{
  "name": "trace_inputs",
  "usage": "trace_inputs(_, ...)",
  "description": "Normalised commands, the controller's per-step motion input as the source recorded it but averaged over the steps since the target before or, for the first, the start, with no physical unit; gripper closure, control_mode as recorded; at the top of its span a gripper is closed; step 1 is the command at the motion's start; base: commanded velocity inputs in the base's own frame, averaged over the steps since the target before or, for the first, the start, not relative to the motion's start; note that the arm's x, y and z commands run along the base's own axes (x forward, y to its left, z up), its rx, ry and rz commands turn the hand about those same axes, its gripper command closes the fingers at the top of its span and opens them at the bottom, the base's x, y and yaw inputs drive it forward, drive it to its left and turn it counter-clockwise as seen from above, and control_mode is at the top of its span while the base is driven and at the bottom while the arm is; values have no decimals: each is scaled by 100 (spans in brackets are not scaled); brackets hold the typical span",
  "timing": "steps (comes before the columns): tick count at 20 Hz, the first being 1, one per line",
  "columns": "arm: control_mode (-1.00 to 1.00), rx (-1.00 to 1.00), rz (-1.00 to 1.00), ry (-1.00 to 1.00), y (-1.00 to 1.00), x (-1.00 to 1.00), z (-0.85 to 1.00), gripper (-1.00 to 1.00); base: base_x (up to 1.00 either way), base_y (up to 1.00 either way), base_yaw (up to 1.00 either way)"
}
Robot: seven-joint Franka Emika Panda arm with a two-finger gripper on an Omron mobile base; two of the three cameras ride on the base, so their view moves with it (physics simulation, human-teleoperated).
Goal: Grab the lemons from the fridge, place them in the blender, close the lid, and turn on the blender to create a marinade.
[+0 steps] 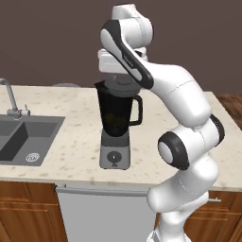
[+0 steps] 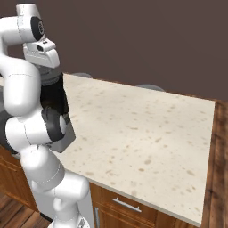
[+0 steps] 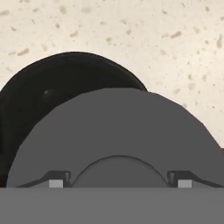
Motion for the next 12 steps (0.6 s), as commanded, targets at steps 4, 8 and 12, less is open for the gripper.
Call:
trace_inputs(4,-100,0,1,0,20,25,7,100,0,0,0)
trace_inputs(8,-100,0,0,0,31,26,2,100,0,0,0)
trace_inputs(12,-100,0,0,0,11,21,0,100,0,0,0)
